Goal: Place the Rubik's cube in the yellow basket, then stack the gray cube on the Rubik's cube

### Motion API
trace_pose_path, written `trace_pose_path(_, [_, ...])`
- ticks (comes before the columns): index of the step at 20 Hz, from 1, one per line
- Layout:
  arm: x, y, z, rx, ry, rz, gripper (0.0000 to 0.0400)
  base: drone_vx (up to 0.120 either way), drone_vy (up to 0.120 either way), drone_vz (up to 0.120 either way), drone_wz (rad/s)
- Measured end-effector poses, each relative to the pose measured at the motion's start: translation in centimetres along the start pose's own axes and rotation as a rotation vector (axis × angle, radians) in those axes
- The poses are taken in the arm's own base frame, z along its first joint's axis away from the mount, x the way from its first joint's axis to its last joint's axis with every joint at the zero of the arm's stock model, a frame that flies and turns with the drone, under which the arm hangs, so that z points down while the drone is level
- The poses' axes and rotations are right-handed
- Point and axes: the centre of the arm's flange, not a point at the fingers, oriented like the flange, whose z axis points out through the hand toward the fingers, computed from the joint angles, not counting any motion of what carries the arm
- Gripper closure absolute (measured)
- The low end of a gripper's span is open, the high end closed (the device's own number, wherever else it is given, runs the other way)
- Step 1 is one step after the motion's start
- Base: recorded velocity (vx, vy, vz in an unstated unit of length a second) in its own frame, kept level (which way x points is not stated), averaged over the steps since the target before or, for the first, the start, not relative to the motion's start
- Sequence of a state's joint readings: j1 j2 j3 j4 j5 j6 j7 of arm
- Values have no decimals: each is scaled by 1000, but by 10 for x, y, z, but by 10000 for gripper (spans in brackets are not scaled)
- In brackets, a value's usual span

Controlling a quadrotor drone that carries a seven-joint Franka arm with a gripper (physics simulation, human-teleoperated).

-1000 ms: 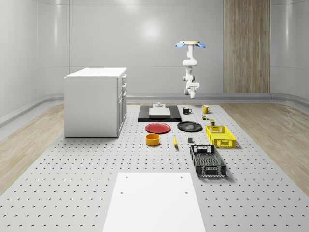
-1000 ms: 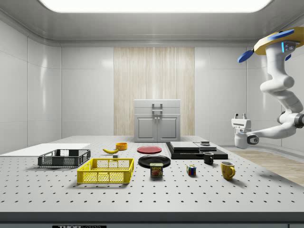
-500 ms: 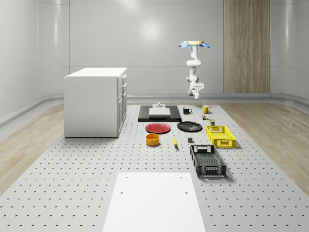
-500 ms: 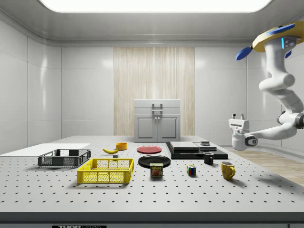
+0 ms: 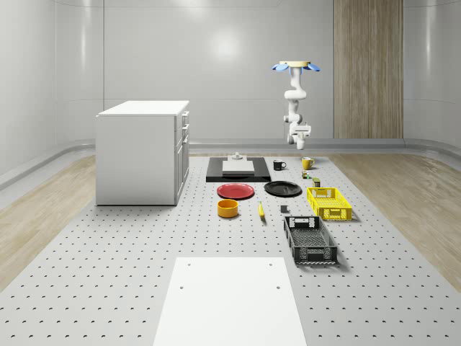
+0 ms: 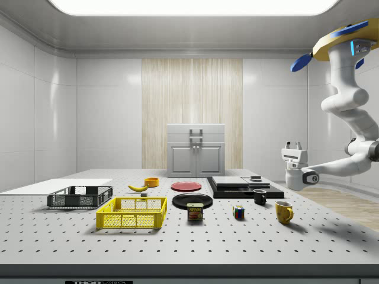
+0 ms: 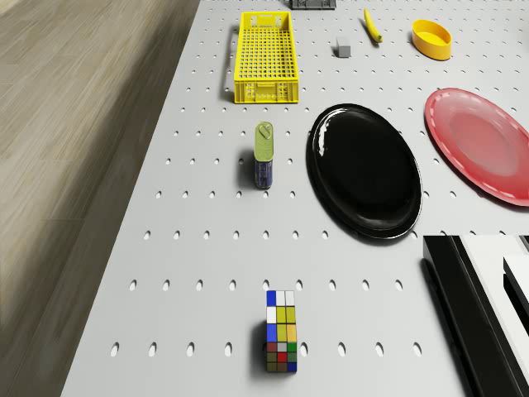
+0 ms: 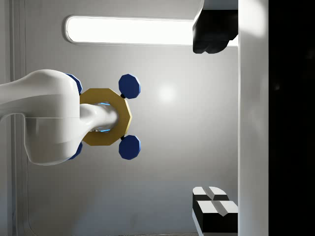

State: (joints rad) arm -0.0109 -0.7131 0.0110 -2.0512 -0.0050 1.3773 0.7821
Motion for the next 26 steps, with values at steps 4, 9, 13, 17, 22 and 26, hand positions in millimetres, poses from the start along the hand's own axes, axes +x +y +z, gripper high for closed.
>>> trace_pose_path(4, [-1,-1,0,-6,10,0,0,120,120,0,0])
trace_pose_path(9, [-4,-3,0,-26,36,-1,0,120,120,0,0])
trace_pose_path(13, [-8,-6,0,-62,76,-1,0,120,60,0,0])
trace_pose_path(17, [-15,-13,2,-135,153,-3,0,120,-70,0,0])
trace_pose_path(22, [-34,-31,12,-330,352,-7,0,120,-88,0,0])
trace_pose_path(26, [-57,-54,39,-634,657,-13,0,120,0,0,0])
